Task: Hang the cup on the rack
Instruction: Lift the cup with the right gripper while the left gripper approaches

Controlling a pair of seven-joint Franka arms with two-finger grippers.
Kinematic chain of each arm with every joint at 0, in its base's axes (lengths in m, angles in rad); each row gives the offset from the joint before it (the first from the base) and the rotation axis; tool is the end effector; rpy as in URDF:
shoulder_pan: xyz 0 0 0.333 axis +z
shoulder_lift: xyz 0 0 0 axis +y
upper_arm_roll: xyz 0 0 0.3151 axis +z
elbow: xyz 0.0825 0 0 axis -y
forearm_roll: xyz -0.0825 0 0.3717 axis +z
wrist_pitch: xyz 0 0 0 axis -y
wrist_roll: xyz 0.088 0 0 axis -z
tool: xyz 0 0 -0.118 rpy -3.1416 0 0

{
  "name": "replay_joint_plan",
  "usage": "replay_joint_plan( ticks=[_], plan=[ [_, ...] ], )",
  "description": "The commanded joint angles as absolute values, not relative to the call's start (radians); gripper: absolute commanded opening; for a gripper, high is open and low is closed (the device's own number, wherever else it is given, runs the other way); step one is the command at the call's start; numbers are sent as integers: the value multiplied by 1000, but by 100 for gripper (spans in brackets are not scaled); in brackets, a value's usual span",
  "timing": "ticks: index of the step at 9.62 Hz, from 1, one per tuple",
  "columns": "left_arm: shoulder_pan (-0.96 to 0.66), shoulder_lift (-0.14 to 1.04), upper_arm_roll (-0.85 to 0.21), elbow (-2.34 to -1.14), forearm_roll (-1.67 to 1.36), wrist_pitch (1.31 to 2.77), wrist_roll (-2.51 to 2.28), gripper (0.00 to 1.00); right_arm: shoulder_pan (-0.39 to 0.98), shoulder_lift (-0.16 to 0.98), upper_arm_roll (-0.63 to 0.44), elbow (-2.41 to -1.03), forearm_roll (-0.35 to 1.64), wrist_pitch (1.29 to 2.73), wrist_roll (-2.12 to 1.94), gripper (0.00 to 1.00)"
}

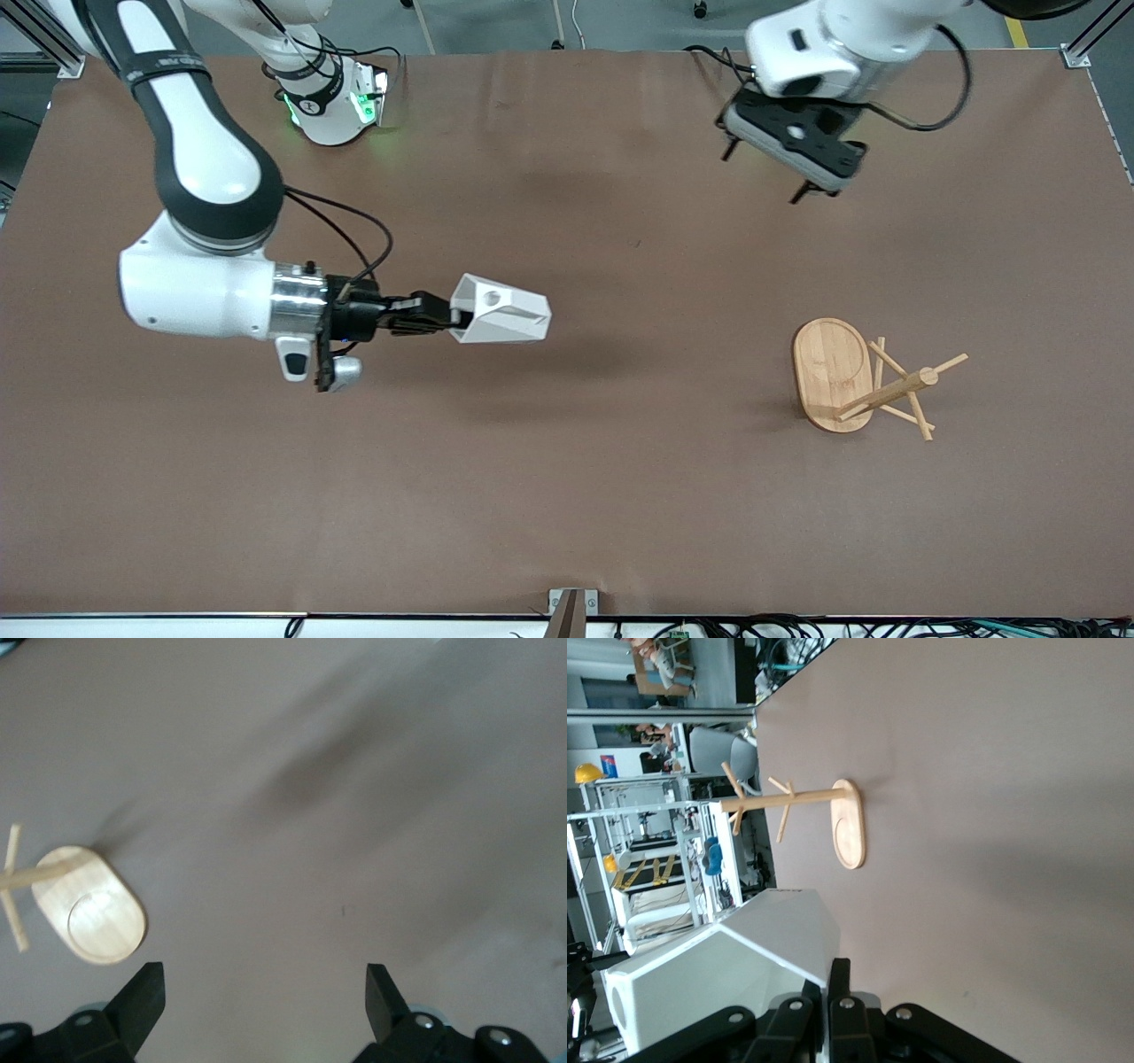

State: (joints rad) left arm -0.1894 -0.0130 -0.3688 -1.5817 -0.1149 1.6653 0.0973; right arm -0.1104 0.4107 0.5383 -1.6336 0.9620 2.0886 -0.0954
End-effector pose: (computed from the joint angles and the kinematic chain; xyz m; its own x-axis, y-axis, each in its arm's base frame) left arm 0.4584 -0.3026 0.6236 0.7947 -0.5979 0.1052 -0.6066 -0.7887 0.1002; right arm 0.6096 0.2791 0.4446 0.9944 0.0446 -0.0957 -0.0606 -0.5014 -0.8631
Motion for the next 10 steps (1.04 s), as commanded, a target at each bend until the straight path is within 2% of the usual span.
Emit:
replay_joint_plan(
  ticks=[1, 4, 7, 10],
  plan=[
    [-189, 52, -469, -1608, -111, 1754, 117, 100, -126, 428, 603, -1614, 986, 2085, -91, 0],
    [-190, 129, -541, -1606, -107, 1886, 193, 100, -126, 428, 670, -1615, 986, 2069, -92, 0],
    [-193, 140, -569, -1609, -112, 1919, 301, 100, -127, 428, 683, -1617, 985, 1989, -216, 0],
    [-196, 161, -571, -1609, -113, 1960, 394, 100, -120, 428, 683, -1624, 980, 1970, -256, 1]
  ],
)
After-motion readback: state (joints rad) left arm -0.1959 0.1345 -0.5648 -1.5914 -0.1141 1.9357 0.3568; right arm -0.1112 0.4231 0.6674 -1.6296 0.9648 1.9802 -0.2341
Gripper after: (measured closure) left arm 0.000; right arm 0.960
